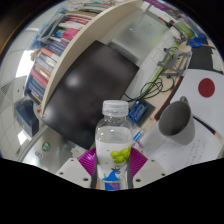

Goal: Pour water

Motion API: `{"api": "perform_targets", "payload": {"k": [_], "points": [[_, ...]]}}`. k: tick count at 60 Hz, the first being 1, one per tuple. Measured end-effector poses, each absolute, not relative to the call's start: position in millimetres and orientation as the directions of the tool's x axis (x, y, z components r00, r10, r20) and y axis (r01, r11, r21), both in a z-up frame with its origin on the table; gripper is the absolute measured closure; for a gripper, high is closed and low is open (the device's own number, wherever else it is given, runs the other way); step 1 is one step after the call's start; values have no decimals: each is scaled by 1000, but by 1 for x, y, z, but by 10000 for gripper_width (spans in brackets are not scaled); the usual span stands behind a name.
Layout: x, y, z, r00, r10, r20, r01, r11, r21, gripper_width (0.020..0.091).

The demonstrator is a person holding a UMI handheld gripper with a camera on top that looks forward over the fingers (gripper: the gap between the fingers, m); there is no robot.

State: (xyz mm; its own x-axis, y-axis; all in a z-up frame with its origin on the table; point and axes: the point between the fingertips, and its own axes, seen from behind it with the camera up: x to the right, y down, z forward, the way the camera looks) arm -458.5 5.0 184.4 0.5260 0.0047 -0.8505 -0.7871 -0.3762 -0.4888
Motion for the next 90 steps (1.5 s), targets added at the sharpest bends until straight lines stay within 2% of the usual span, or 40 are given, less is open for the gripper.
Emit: {"api": "perform_targets", "payload": {"k": [11, 22, 31, 39, 43, 47, 56, 59, 63, 69, 73, 81, 90], "points": [[-445, 14, 196, 194, -84, -978, -930, -332, -156, 687], [-426, 20, 185, -63, -171, -983, -959, -263, 107, 685], [-419, 26, 178, -214, -201, -956, -939, -227, 258, 687], [-419, 27, 185, -229, -210, -950, -930, -241, 278, 686], [-418, 25, 196, -188, -200, -962, -935, -263, 238, 688], [-411, 25, 215, -80, -170, -982, -948, -291, 128, 689], [-375, 23, 257, 397, -29, -917, -870, -329, -366, 689], [-356, 23, 273, 574, 6, -819, -773, -325, -544, 690], [-323, 25, 279, 781, 19, -624, -592, -294, -750, 688], [-285, 31, 282, 931, 45, -361, -339, -256, -905, 689], [-256, 37, 268, 973, 19, -229, -217, -259, -941, 689], [-201, 43, 212, 999, -40, -15, -27, -311, -950, 689], [-166, 46, 144, 998, -66, -12, -35, -362, -932, 689]]}}
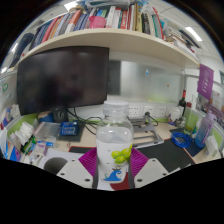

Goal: Pour water

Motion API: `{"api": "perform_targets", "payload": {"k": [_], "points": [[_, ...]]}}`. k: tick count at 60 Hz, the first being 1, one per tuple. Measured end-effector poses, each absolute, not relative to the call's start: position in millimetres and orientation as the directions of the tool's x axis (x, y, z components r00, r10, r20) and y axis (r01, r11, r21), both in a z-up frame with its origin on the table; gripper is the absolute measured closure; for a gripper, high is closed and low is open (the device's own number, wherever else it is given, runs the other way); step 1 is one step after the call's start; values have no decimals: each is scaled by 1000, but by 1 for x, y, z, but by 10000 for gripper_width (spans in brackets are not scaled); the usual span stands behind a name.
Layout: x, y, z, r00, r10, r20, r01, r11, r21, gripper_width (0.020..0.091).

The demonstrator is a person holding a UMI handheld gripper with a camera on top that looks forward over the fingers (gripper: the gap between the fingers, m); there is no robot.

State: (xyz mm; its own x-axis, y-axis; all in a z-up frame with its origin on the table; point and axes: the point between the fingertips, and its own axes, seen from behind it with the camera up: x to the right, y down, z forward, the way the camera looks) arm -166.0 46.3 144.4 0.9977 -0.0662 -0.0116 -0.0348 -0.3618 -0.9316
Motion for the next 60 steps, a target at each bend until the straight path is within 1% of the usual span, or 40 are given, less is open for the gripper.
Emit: {"api": "perform_targets", "payload": {"k": [4, 8, 15, 19, 21, 26, 32, 36, 41, 45, 53, 60], "points": [[-152, 47, 120, 996, -82, -26, -55, -381, -923, 690], [-143, 51, 107, 996, -84, -27, -57, -371, -927, 687], [-130, 54, 83, 997, -73, 35, 3, -404, -915, 689], [-131, 56, 68, 998, -57, 33, 6, -416, -909, 686], [-132, 56, 72, 998, -51, 28, 6, -396, -918, 674], [-132, 55, 70, 999, -52, -7, -27, -382, -924, 658], [-130, 53, 70, 997, -77, -26, -53, -369, -928, 606], [-132, 49, 67, 996, -86, -21, -53, -395, -917, 573], [-135, 38, 65, 997, -79, -6, -40, -436, -899, 516], [-138, 24, 70, 997, -80, -12, -47, -451, -891, 449], [-146, -19, 85, 992, -114, -56, -105, -484, -869, 457], [-147, -63, 118, 983, -174, -59, -138, -494, -859, 453]]}}
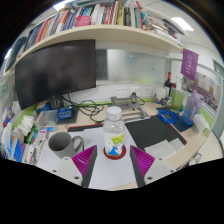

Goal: Pour water

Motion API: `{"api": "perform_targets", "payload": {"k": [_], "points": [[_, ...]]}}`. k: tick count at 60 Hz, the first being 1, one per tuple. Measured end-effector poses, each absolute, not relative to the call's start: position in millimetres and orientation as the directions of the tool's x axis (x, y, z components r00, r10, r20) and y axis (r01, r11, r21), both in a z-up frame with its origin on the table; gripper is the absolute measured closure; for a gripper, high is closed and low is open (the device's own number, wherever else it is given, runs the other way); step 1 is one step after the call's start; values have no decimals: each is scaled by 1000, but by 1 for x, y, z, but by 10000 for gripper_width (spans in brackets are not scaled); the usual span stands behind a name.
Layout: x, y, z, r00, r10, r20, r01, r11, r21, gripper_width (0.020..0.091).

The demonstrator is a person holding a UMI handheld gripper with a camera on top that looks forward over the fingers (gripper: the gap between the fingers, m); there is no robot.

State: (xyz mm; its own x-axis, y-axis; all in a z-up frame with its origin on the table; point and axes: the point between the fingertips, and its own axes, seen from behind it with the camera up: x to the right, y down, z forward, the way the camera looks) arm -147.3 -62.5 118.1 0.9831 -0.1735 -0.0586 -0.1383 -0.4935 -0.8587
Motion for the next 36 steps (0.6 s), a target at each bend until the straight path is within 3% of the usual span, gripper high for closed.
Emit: {"api": "perform_targets", "payload": {"k": [22, 36], "points": [[-205, -116, 240, 990, -130, -59, -111, -448, -887, 454], [-222, -140, 277, 983, -176, -47, -111, -375, -920, 454]]}}
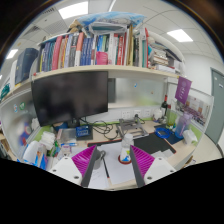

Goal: Pour water

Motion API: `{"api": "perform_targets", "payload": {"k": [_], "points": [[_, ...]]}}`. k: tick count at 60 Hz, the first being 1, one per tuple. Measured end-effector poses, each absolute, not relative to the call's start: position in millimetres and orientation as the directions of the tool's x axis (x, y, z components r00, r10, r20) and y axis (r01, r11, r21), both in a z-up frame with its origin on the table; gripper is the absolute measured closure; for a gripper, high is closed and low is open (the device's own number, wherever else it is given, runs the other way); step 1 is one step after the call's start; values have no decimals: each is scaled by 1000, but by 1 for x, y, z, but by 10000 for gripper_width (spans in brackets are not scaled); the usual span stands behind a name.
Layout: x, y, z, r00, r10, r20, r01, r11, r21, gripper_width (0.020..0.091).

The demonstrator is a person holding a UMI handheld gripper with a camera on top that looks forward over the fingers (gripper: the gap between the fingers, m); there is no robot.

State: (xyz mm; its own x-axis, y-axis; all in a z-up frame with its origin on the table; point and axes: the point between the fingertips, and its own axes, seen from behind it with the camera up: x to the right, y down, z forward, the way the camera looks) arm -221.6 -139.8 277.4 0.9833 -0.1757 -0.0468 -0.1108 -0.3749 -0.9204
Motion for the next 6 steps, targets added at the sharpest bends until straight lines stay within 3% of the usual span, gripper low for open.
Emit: {"api": "perform_targets", "payload": {"k": [6], "points": [[-228, -149, 280, 981, -193, -35, -105, -370, -923, 458]]}}
